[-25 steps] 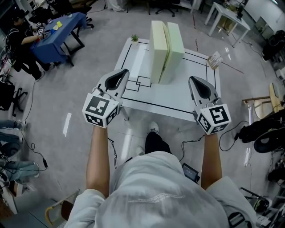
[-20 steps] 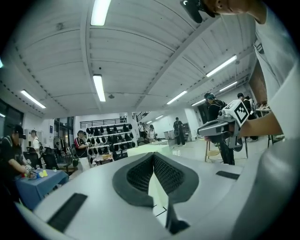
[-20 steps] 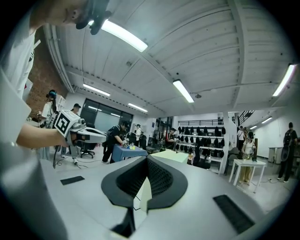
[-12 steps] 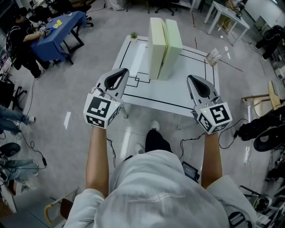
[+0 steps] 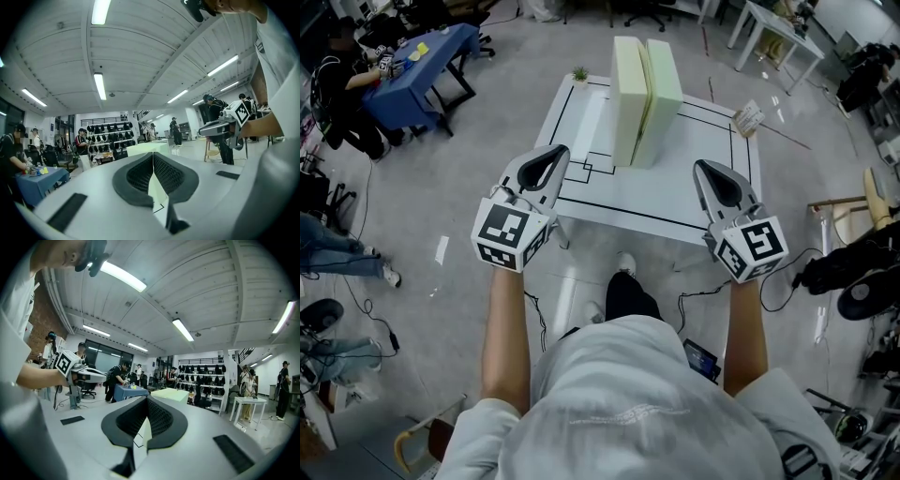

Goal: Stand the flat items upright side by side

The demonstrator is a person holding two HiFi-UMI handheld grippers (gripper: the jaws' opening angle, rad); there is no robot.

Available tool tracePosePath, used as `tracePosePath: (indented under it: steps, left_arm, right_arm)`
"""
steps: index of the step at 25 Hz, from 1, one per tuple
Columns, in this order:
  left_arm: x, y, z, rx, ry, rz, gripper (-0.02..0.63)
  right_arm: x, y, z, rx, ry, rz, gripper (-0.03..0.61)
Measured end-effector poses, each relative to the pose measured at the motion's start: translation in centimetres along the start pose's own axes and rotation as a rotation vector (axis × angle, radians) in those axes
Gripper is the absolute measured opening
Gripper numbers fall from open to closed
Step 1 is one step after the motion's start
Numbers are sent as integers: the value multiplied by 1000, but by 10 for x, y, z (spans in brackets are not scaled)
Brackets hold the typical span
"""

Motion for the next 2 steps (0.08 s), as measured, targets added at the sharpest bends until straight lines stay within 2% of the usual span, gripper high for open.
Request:
tracePosePath:
  steps: [2]
  left_arm:
    - [1,-1,1,-3,-18,13,21]
  right_arm:
    - [1,-2,-1,1,1,8,28]
Point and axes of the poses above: the fingertips, and each gripper's own axes: y backward along the fingers, z to its left, x out of its underside, the point moved 8 cm from there along y, backward along the fingers, and after that the axes turned 8 degrees about -x, right-handed, at the moved point
